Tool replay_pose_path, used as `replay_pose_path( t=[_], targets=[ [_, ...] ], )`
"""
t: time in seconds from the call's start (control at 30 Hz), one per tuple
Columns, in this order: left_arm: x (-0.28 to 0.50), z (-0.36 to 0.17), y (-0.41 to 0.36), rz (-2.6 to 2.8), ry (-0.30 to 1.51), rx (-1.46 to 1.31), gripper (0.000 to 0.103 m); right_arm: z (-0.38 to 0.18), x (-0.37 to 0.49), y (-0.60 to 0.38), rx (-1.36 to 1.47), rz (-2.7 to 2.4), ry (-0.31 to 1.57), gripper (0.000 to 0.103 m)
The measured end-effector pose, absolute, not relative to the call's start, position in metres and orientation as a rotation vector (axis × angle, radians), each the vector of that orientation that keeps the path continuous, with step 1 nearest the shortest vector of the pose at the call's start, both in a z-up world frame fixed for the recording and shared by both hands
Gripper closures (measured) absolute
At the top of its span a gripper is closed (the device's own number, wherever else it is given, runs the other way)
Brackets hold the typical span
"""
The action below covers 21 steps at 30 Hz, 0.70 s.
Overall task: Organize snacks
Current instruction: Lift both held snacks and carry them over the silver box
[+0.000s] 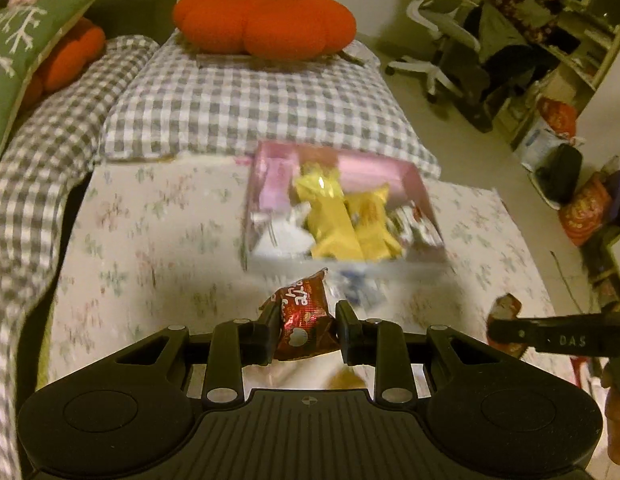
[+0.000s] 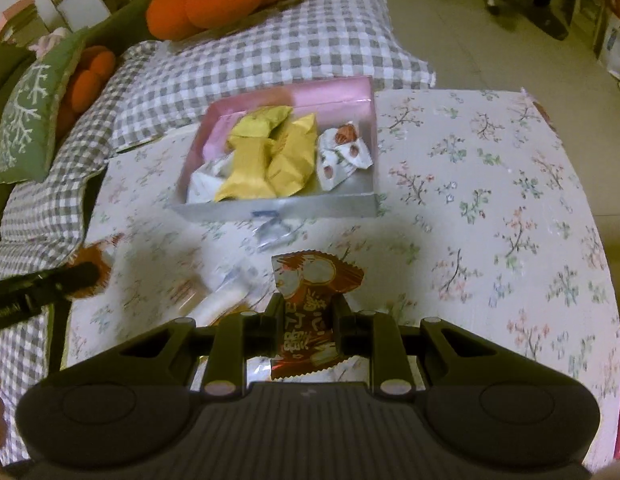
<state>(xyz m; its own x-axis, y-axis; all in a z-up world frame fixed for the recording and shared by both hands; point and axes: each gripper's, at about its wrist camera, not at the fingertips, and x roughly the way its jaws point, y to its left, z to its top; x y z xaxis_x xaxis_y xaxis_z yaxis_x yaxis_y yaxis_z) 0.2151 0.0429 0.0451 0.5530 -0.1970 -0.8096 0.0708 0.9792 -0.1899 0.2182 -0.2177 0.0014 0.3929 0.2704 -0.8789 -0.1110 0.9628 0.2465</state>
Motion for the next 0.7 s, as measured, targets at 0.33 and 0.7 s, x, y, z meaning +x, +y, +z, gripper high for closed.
replay_pose_path(
  t=[0.33,0.7],
  targets=[
    [0.317,0.011,0.022,-0.171,0.951,-0.147,0.076,-0.021,0.300,-0.230,0.159,0.217,1.133,0.082],
    [0.389,-0.034,-0.016,-0.241,0.943,-0.184,0.076,-0.041,0.366,-0.216,0.180,0.243,1.057,0.082]
  ],
)
